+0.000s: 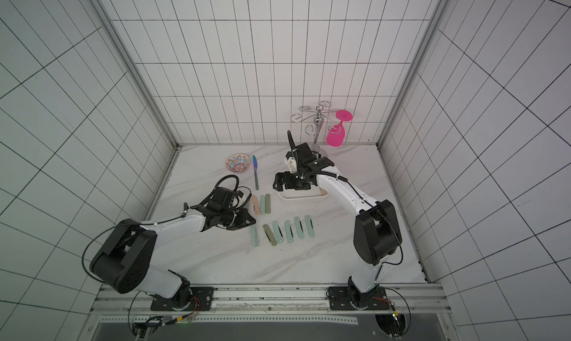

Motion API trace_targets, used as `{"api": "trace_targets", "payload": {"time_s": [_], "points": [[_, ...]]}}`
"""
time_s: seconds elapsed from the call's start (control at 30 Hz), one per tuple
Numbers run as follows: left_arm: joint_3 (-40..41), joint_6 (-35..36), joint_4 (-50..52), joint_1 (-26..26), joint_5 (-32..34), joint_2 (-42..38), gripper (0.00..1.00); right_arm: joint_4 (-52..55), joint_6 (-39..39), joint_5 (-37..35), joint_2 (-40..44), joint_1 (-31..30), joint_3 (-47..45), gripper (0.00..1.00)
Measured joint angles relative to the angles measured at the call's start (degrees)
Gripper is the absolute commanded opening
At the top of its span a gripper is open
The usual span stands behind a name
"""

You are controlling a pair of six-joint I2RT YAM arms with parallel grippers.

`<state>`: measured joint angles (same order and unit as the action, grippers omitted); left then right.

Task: Take the fruit knife out of the storage box
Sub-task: Place the fruit knife at the center of the board.

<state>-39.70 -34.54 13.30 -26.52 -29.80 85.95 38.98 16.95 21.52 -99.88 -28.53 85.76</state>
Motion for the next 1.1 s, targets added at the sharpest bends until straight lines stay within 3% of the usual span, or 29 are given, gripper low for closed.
{"api": "trace_targets", "payload": {"time_s": [0.5,0.83,1.1], "points": [[0.52,0.07,-2.16,-1.46,1.31,2.54,0.0,-0.42,0.81,0.13,0.0,0.0,-3.93,0.99],[0.63,0.55,-2.86,-1.46,1.77,3.21,0.19,-0.66,1.03,0.04,0.07,0.0,-4.22,0.98],[0.63,1.6,-2.58,-1.46,2.82,3.87,0.28,-0.68,1.09,0.04,0.07,0.0,-4.22,0.99]]}}
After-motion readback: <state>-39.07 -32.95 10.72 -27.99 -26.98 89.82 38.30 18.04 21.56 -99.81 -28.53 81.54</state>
